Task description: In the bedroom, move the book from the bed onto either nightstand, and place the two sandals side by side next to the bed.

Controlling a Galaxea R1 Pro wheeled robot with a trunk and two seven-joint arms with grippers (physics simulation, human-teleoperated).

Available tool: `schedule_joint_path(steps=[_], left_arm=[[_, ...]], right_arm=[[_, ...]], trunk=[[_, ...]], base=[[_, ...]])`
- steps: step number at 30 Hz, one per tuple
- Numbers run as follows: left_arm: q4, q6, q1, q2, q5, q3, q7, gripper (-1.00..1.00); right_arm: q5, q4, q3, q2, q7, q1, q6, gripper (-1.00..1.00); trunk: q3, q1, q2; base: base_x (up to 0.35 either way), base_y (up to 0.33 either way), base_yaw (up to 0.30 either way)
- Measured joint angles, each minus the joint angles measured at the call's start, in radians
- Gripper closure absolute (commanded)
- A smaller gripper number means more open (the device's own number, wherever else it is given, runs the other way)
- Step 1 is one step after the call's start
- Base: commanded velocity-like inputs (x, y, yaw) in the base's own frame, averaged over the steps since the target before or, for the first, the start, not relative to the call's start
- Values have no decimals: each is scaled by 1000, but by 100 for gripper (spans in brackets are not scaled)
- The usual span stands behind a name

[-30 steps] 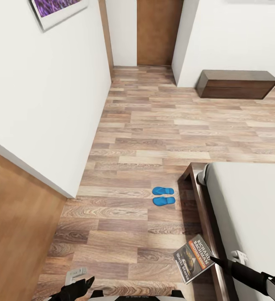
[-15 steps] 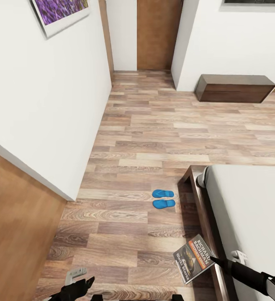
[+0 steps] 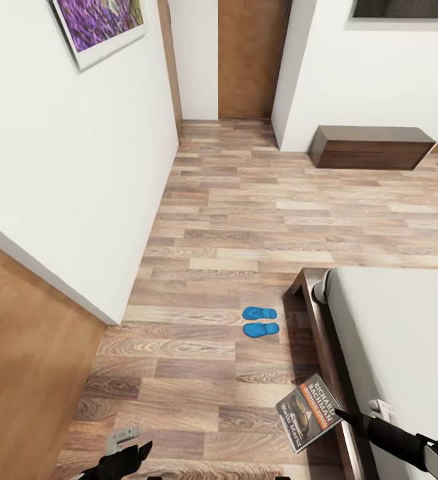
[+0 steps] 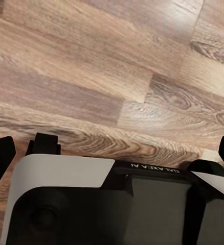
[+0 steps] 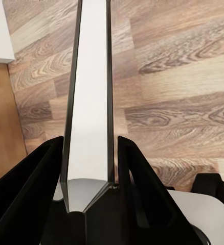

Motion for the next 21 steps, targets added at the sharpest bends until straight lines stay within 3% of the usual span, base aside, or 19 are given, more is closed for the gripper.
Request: schedule_joint_path(steps=[21], left_arm=[[19, -5, 0, -16, 0, 0, 2, -100]], right_arm=[[1, 0, 0, 0, -1, 0, 0, 100]], trunk=[[34, 0, 0]], base=[[0, 0, 0]])
